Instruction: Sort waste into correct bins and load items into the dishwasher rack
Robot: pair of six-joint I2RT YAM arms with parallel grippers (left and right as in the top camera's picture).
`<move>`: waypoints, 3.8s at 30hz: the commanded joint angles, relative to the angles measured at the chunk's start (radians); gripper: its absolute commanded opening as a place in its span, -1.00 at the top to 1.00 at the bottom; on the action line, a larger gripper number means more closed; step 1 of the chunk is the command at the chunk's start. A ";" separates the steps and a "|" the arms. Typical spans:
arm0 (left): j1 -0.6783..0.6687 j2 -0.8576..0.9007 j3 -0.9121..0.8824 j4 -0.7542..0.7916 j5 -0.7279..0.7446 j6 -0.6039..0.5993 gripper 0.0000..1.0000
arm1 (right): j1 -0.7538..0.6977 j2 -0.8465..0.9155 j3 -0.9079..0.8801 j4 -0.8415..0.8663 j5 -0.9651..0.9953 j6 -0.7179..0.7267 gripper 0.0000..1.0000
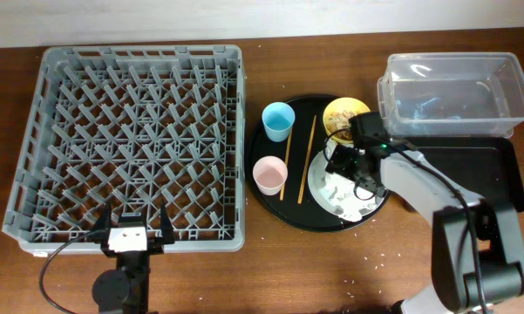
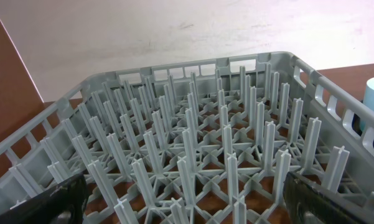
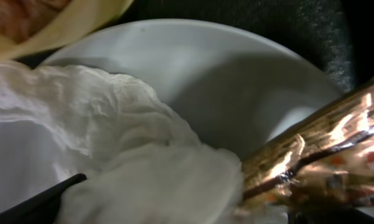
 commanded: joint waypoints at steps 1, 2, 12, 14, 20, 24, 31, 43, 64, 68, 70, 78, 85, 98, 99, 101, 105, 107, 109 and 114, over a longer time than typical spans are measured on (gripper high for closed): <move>0.003 -0.008 -0.004 -0.003 -0.006 0.017 -0.99 | 0.029 0.040 0.008 0.015 0.013 0.010 -0.80; 0.003 -0.008 -0.004 -0.003 -0.007 0.017 -0.99 | 0.032 0.042 0.007 0.015 0.013 -0.013 -0.53; 0.003 -0.008 -0.004 -0.003 -0.006 0.017 -0.99 | 0.036 -0.025 0.047 -0.129 0.006 -0.115 0.92; 0.003 -0.008 -0.004 -0.003 -0.006 0.017 -0.99 | 0.036 -0.071 0.090 -0.175 0.005 -0.143 0.92; 0.003 -0.008 -0.004 -0.003 -0.006 0.017 -0.99 | 0.028 -0.234 0.327 -0.355 0.014 -0.225 0.92; 0.003 -0.008 -0.004 -0.003 -0.006 0.016 -0.99 | -0.057 -0.301 0.449 -0.354 0.089 -0.225 0.92; 0.003 -0.008 -0.004 -0.003 -0.007 0.017 -0.99 | -0.248 -0.188 0.460 -0.076 0.265 -0.226 0.92; 0.003 -0.008 -0.004 -0.003 -0.006 0.017 -0.99 | -0.335 0.018 0.486 0.056 0.191 -0.358 -0.97; 0.003 -0.008 -0.004 -0.003 -0.006 0.016 -0.99 | 0.056 -0.106 0.195 -0.481 0.039 -0.345 -0.63; 0.003 -0.008 -0.004 -0.003 -0.006 0.017 -0.99 | 0.057 -0.056 0.098 -0.357 0.035 -0.345 -0.38; 0.003 -0.008 -0.004 -0.003 -0.007 0.017 -0.99 | 0.057 -0.027 0.063 -0.308 0.035 -0.345 -0.24; 0.003 -0.008 -0.004 -0.003 -0.006 0.017 -0.99 | 0.057 0.049 0.031 -0.238 0.035 -0.344 0.74; 0.003 -0.008 -0.004 -0.003 -0.006 0.017 -0.99 | 0.056 0.018 0.111 -0.278 0.035 -0.344 0.92; 0.003 -0.008 -0.004 -0.003 -0.006 0.017 -0.99 | -0.249 -0.103 0.655 -0.222 0.214 -0.344 0.92; 0.003 -0.008 -0.004 -0.003 -0.006 0.016 -0.99 | -0.276 -0.090 0.655 -0.188 0.214 -0.344 0.92; 0.003 -0.008 -0.004 -0.003 -0.006 0.017 -0.99 | -0.325 -0.049 0.655 -0.125 0.214 -0.344 0.92; 0.003 -0.008 -0.004 -0.003 -0.006 0.017 -0.99 | -0.373 0.085 0.655 -0.008 0.214 -0.346 0.92; 0.003 -0.008 -0.004 -0.003 -0.006 0.017 -0.99 | -0.378 0.137 0.655 0.031 0.211 -0.348 0.45; 0.003 -0.008 -0.004 -0.003 -0.006 0.017 -0.99 | -0.376 0.176 0.655 0.049 0.206 -0.349 -0.42; 0.003 -0.008 -0.004 -0.003 -0.006 0.016 -0.99 | -0.364 0.114 0.686 0.016 -0.012 -0.432 -0.97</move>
